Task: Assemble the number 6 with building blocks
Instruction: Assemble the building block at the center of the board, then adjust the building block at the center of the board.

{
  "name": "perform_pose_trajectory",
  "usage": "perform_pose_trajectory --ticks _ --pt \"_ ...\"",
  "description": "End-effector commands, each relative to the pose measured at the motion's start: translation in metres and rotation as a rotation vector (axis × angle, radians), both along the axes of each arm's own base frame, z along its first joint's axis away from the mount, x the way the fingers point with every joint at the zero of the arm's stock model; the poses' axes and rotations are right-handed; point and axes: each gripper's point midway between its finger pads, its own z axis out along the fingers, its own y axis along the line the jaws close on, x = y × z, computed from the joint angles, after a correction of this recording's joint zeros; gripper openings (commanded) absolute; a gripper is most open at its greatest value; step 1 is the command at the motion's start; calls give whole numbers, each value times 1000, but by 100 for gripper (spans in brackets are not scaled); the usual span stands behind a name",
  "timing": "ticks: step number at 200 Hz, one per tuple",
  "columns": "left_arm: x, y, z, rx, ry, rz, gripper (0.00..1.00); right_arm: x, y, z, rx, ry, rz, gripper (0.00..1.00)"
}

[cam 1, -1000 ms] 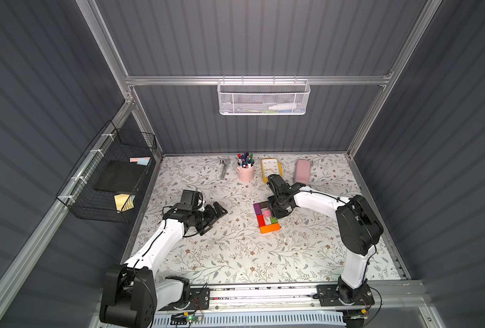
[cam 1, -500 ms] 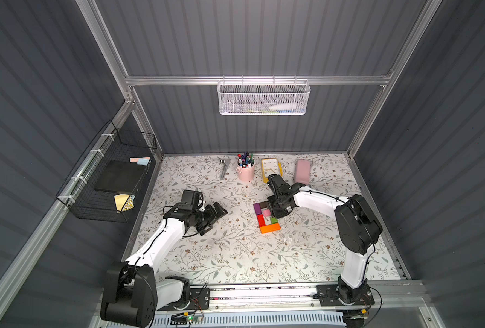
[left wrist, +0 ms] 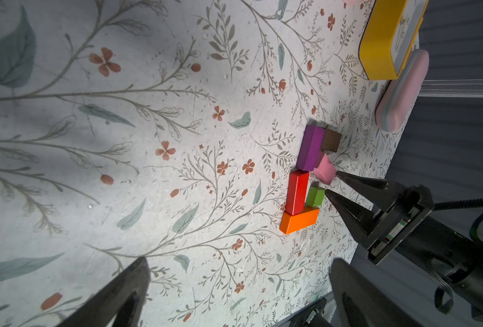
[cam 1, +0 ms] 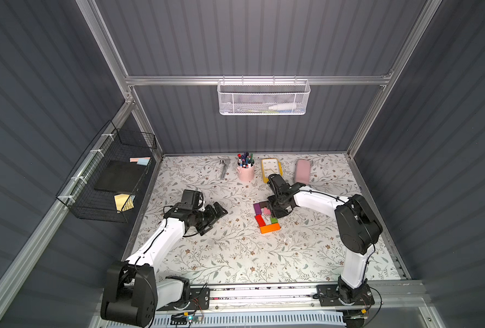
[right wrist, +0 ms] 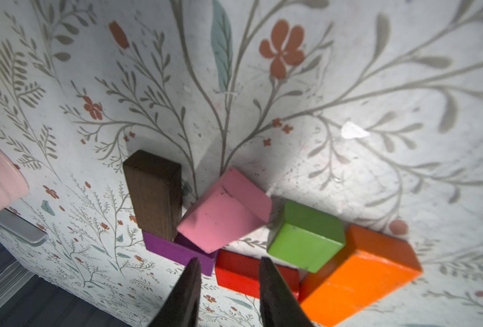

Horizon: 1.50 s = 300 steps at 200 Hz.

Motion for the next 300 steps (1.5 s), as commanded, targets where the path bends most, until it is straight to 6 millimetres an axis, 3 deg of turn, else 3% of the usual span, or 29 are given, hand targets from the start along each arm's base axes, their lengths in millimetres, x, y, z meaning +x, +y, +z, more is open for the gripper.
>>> perform_pose_trajectory --ticks 1,56,100,129,166,202,258,300 --pt "4 1 6 7 -19 -16 99 -3 1 -6 23 60 -81 37" --pt "5 1 4 11 -17 -15 99 7 -3 13 25 -15 -87 37" --pt "10 2 -1 23 -3 -8 99 26 -18 26 -12 -108 -54 36" --pt "26 -2 0 2 -19 15 99 39 -29 35 -42 -163 34 36" --pt "50 -7 6 -31 -56 49 99 45 -18 29 -47 -209 252 36" --pt "64 -24 7 -52 -71 41 100 41 -8 25 -81 -254 510 34" --pt "61 -62 -6 -109 -48 13 99 31 -33 27 -228 -264 651 34" --pt "63 -77 -16 -208 -23 38 99 25 -28 16 -213 -254 750 34"
